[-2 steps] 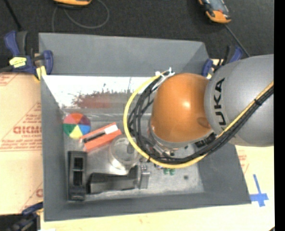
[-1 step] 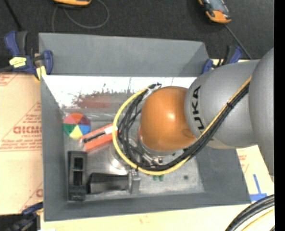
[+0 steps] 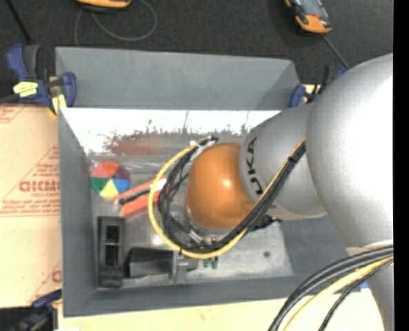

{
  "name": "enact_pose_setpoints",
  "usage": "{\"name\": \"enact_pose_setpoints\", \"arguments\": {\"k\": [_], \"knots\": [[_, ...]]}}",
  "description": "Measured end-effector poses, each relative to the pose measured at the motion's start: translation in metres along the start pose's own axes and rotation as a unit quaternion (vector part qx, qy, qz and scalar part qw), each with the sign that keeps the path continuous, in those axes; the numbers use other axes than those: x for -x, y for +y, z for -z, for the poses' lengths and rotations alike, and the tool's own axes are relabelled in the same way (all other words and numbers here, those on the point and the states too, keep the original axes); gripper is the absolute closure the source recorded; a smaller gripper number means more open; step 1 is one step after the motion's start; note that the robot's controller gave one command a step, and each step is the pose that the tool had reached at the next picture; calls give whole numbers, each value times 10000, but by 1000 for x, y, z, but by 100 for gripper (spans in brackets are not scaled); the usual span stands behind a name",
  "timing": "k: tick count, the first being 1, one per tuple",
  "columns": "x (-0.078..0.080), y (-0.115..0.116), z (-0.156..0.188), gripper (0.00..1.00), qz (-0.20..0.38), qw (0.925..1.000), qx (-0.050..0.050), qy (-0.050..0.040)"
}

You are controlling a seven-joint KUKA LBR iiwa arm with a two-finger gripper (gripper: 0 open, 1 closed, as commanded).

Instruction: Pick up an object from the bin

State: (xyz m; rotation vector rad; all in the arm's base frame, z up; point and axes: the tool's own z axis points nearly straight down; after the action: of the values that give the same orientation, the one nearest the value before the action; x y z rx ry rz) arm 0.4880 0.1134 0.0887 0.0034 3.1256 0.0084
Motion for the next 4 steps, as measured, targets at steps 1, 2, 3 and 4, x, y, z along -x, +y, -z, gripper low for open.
{"name": "enact_pose_setpoints", "arguments": {"k": [1,2,3,4], "knots": [[0,2,-4,100,-115,9999,2,16],[0,2,-4,100,-118,9999,3,16],[14,-7,87,100,-114,9999,-27,98],[14,-7,87,100,-117,9999,-27,97]]}}
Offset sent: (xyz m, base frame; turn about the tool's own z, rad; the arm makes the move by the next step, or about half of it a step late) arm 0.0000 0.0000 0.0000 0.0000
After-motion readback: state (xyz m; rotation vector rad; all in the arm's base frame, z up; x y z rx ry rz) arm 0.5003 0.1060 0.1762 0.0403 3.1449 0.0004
